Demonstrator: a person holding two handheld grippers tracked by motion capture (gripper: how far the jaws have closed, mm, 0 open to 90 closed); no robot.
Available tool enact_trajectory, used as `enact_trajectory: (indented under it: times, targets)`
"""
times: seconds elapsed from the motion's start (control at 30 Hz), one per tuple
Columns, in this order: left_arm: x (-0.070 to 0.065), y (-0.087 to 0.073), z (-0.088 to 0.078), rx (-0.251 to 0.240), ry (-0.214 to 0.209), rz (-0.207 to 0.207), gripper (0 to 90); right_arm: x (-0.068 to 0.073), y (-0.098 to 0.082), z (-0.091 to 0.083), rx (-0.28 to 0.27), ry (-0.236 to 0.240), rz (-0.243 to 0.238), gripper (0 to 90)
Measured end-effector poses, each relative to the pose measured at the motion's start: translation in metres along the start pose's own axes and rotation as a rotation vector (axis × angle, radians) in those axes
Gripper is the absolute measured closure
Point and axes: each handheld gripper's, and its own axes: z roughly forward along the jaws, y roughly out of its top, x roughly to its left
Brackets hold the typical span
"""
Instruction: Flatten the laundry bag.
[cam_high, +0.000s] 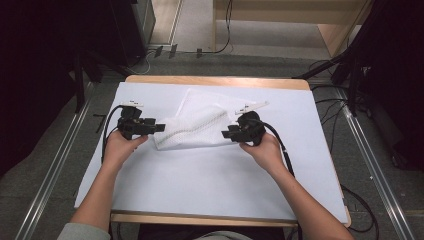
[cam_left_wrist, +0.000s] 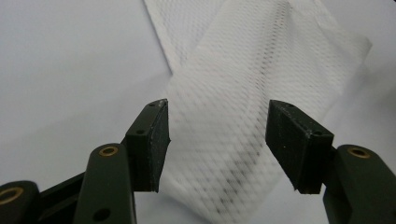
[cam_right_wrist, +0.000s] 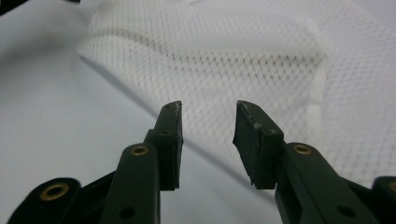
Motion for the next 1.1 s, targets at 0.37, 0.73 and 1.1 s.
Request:
enact_trajectory:
  times: [0.37, 0.73, 1.1]
  targets:
    - [0.006, 0.032, 0.038, 0.029, -0.004, 0.055, 41.3, -0.006, -0.035, -0.013, 0.017, -0.025, 0.018, 63.1]
    - [0.016, 0.025, 0.074, 0.098, -0.035, 0.033, 46.0, -0.015, -0.051, -0.022, 0.008, -0.057, 0.049, 62.7]
    - [0.013, 0.022, 0.074, 0.155, -0.036, 0.043, 88.1, -0.028, -0.056, -0.023, 0.002, -0.096, 0.07, 63.4]
